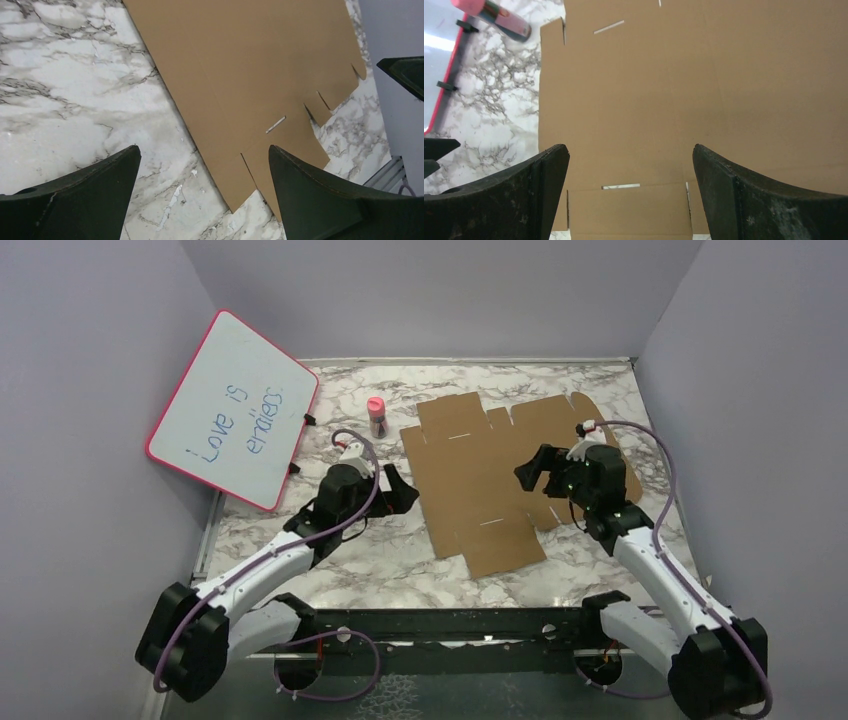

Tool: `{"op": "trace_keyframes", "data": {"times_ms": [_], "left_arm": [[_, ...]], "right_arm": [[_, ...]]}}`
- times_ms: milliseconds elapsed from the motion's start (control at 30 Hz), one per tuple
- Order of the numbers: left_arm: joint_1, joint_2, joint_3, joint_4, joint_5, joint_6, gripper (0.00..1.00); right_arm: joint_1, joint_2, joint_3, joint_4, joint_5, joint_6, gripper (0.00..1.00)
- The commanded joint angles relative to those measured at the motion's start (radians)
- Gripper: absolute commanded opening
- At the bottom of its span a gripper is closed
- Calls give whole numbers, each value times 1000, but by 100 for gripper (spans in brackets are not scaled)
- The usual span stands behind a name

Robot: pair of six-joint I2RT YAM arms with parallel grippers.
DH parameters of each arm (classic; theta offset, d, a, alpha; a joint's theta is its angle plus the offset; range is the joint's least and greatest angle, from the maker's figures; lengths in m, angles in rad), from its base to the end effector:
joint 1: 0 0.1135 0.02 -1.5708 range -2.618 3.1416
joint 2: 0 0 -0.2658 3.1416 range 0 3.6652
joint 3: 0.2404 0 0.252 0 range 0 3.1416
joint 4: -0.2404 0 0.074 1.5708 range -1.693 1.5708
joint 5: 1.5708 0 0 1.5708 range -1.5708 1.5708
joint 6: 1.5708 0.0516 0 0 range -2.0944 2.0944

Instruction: Fold the paper box

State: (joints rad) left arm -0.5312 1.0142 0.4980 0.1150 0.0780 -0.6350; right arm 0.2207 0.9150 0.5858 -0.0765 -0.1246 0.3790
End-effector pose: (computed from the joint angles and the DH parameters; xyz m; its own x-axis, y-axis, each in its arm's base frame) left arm 0.2028 -0.1238 0.2216 -0.6073 -0.3291 -0.7231 0.2567 0.7801 -0.5706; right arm 0.2171 0.0553 0.2524 -0.4793 0.2687 -0.8355 -0.1628 0.9082 0.3855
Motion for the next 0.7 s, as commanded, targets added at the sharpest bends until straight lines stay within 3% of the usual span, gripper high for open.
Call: {"op": "trace_keyframes", "data": {"times_ms": [0,333,667], "left_arm": [[-85,97,63,11,-97,-35,99],[-266,380,212,29,-153,20,99],[-274,630,345,25,-108,58,99]], "right_arm": [[-4,107,10,67,-64,35,100],[-4,305,51,22,42,31,100],[-4,356,59,-51,190,37,100]]}}
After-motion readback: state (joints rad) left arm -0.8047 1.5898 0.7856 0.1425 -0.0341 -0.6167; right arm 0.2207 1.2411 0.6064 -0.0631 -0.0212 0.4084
